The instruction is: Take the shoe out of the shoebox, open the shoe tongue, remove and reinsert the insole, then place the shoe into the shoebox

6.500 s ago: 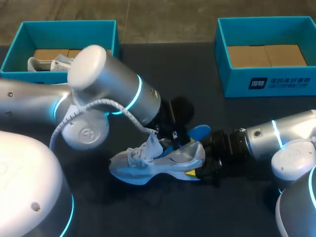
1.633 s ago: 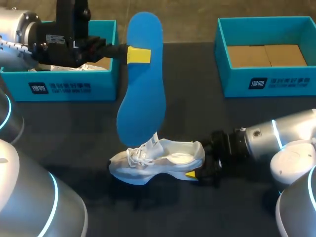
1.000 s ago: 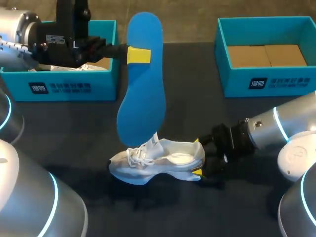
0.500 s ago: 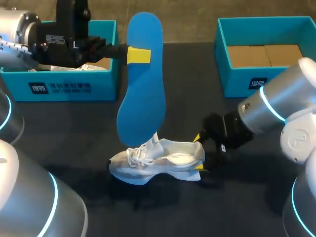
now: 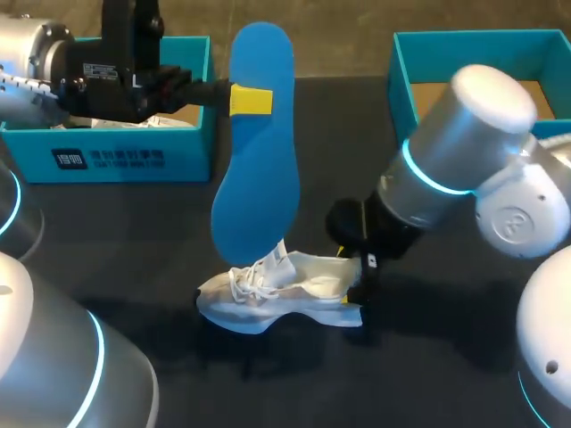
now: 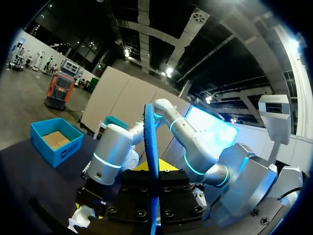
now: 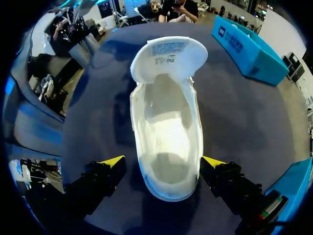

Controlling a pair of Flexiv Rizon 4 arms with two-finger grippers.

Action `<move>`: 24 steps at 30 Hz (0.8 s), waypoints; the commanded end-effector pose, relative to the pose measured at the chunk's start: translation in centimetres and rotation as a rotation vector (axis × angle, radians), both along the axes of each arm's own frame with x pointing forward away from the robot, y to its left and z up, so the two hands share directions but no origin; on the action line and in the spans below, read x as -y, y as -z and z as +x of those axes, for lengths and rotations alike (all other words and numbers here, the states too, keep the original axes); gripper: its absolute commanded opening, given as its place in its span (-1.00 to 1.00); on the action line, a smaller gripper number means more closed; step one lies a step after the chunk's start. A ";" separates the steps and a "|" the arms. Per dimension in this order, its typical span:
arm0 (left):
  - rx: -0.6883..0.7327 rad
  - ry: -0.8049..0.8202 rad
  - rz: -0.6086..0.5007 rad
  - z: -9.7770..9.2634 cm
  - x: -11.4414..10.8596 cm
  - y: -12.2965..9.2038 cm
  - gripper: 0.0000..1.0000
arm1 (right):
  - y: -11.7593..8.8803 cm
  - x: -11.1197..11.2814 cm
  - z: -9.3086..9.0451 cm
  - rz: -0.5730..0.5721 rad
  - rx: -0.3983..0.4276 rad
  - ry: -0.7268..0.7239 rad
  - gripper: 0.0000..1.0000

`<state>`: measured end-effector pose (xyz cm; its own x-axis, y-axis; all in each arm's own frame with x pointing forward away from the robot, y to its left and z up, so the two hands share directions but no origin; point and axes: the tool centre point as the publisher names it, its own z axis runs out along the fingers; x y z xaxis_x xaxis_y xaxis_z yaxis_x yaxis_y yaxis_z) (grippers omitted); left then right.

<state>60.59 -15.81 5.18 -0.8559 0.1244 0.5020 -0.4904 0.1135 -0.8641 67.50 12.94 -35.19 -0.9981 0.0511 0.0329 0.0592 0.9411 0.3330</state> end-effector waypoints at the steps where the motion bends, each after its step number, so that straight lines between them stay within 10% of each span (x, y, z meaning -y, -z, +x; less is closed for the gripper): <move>1: -0.001 0.000 0.003 0.0 0.1 0.0 -1.00 | -0.1 -0.9 0.0 -0.377 -0.021 -0.016 1.00; 24: -0.001 0.000 0.003 0.0 0.1 0.0 -1.00 | -0.8 -1.2 -0.2 -0.387 0.007 -0.015 1.00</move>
